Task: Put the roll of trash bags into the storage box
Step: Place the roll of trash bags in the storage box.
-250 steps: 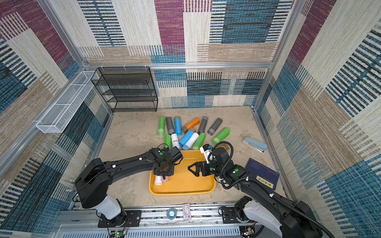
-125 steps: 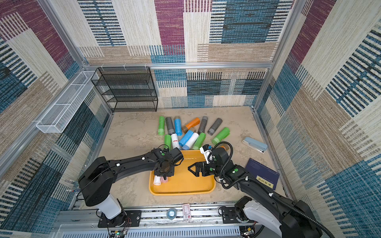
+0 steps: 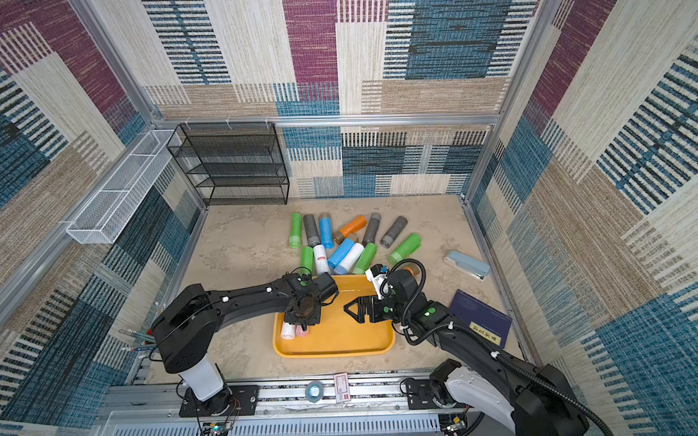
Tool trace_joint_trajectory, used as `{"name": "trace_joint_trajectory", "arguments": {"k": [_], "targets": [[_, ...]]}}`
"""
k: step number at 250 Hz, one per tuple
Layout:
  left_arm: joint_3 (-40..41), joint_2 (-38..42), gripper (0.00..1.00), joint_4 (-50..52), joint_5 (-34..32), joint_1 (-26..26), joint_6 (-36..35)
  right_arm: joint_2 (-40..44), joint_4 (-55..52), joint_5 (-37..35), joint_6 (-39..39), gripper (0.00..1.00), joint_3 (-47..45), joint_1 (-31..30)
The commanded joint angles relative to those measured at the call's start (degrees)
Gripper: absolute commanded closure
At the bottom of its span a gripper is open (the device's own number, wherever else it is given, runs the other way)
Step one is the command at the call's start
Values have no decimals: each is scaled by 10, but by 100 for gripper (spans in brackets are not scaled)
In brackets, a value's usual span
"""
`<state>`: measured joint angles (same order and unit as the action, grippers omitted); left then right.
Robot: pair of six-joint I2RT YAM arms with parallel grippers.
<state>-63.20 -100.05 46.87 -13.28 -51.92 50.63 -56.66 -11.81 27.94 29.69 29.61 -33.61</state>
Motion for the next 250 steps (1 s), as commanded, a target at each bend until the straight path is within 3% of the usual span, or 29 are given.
{"name": "trace_joint_trajectory", "arguments": {"k": [1, 250], "targets": [[-1, -3, 64, 3, -8, 0, 5, 0, 11, -1, -1, 1, 4, -1], [8, 8, 52, 3, -4, -3, 8, 5, 15, 3, 2, 1, -2, -1]]}}
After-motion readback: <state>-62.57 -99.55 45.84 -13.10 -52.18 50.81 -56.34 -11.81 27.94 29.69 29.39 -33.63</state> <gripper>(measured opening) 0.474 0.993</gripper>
